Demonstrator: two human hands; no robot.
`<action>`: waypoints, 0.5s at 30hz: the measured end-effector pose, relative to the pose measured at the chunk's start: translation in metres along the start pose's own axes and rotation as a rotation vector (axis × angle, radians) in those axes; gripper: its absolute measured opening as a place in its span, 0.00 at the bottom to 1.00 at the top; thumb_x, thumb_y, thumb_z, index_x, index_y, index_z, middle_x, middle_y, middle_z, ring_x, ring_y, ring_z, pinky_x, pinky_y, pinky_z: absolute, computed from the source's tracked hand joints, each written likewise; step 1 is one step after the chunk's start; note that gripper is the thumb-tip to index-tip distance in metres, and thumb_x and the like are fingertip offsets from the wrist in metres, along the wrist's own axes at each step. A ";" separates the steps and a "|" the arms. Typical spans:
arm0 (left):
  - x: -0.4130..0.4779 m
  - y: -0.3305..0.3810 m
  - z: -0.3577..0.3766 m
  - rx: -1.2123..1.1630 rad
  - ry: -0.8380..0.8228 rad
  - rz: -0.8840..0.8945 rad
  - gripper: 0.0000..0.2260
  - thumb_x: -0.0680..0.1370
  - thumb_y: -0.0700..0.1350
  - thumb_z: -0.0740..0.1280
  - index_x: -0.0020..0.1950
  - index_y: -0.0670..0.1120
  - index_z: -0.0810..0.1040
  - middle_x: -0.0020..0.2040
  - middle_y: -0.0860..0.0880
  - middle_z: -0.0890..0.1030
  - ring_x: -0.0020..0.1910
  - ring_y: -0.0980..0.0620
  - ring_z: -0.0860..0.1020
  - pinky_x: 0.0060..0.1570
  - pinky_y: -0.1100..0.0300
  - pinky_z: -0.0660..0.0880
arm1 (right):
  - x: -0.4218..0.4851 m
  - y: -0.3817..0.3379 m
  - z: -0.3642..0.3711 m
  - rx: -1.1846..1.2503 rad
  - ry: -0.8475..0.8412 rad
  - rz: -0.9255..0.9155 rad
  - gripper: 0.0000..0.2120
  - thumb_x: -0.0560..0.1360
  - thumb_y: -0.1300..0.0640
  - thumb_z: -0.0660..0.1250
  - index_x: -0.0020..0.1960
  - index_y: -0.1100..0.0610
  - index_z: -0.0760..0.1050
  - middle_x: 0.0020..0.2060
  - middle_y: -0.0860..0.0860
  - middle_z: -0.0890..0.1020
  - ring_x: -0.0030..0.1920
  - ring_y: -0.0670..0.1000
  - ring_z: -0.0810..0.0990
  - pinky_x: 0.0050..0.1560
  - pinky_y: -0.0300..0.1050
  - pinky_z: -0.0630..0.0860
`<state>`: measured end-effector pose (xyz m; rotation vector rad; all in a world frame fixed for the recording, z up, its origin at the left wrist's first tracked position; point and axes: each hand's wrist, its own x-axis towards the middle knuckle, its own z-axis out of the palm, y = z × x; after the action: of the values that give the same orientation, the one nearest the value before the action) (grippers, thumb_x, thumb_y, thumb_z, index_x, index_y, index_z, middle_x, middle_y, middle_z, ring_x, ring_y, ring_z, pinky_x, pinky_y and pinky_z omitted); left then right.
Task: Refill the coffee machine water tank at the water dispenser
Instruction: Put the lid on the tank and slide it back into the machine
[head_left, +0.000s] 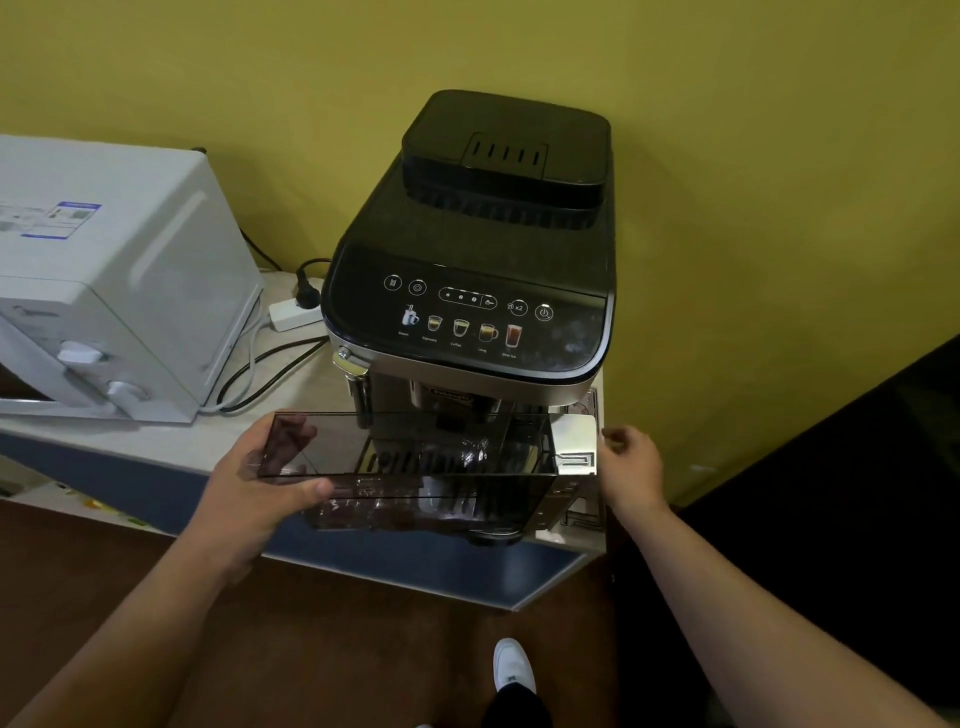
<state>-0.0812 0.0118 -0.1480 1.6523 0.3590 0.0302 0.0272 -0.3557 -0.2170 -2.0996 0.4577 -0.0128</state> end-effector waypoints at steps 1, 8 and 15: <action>0.000 0.000 0.000 0.000 -0.003 0.002 0.29 0.67 0.26 0.73 0.62 0.52 0.77 0.62 0.47 0.80 0.66 0.50 0.77 0.64 0.41 0.74 | 0.008 0.006 0.005 -0.144 -0.032 0.014 0.13 0.75 0.54 0.67 0.57 0.57 0.77 0.56 0.55 0.79 0.50 0.54 0.79 0.49 0.47 0.77; 0.000 0.000 0.000 0.020 0.000 0.000 0.31 0.69 0.26 0.72 0.68 0.46 0.74 0.64 0.46 0.80 0.67 0.48 0.76 0.66 0.40 0.73 | 0.011 0.013 0.019 -0.353 -0.099 0.072 0.11 0.74 0.57 0.67 0.54 0.61 0.78 0.49 0.58 0.82 0.43 0.54 0.75 0.43 0.43 0.72; -0.002 0.005 0.004 0.047 0.006 0.004 0.30 0.70 0.25 0.71 0.69 0.44 0.73 0.64 0.47 0.79 0.65 0.51 0.76 0.56 0.56 0.76 | 0.005 0.010 0.018 -0.367 -0.052 0.117 0.03 0.75 0.60 0.66 0.43 0.58 0.78 0.42 0.55 0.81 0.35 0.49 0.73 0.33 0.38 0.68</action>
<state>-0.0815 0.0070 -0.1434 1.6996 0.3631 0.0299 0.0321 -0.3472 -0.2356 -2.4209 0.5855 0.2084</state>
